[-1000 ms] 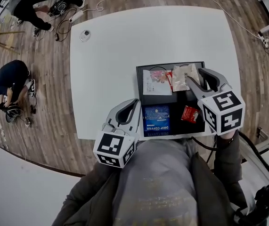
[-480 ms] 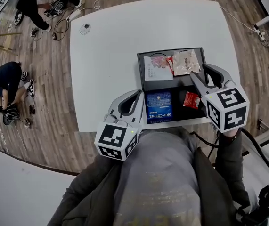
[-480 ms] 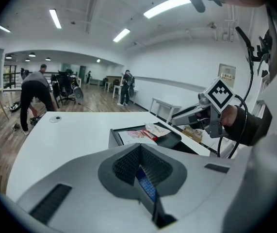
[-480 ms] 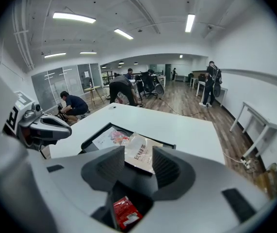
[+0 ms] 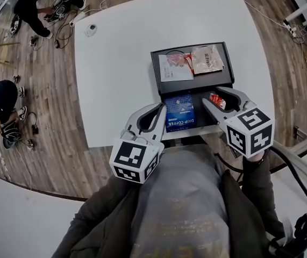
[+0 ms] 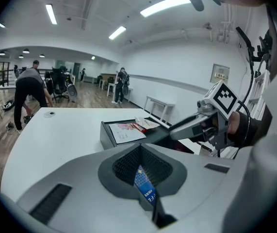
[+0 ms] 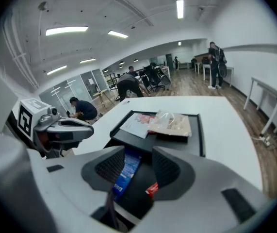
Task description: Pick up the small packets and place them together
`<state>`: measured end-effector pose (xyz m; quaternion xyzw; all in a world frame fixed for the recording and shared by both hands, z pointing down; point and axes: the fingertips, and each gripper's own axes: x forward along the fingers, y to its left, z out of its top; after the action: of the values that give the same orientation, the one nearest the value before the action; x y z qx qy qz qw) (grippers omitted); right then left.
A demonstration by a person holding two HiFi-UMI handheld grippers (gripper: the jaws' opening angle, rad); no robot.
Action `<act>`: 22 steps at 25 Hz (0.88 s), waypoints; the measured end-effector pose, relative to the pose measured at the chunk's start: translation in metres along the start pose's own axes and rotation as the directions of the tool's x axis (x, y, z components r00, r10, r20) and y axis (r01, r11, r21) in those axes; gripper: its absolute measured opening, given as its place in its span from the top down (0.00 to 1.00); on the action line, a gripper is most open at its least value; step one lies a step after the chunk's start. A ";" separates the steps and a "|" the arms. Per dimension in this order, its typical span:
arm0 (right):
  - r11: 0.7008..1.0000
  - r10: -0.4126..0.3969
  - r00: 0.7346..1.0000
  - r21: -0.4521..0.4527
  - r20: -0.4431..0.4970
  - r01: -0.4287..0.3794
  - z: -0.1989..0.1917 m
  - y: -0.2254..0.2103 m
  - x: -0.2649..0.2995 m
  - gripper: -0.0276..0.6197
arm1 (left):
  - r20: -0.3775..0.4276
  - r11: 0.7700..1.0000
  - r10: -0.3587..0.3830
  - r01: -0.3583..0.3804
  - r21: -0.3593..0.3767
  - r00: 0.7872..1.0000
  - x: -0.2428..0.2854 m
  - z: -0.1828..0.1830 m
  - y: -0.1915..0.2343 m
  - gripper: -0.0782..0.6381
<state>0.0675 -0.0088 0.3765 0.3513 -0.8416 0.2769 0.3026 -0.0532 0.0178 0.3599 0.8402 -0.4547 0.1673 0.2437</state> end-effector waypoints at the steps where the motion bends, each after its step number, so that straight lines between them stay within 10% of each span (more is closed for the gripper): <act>1: 0.999 0.030 0.999 0.024 -0.015 -0.030 -0.007 0.006 0.007 0.68 | -0.003 1.000 -0.001 0.001 0.001 1.000 -0.001 -0.001 -0.001 0.89; 10: 0.987 0.133 0.974 0.113 -0.185 -0.113 -0.046 0.025 0.056 0.68 | -0.023 0.999 0.041 -0.041 -0.014 0.999 -0.011 -0.009 0.012 0.89; 22: 0.987 0.073 0.952 0.158 -0.298 -0.026 -0.063 0.017 0.088 0.68 | -0.046 0.995 0.072 -0.075 -0.068 0.996 -0.015 -0.017 0.038 0.89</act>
<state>0.0244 0.0068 0.4759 0.3054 -0.7702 0.3985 0.3932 -0.0945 0.0200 0.3760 0.8099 -0.4856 0.1786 0.2764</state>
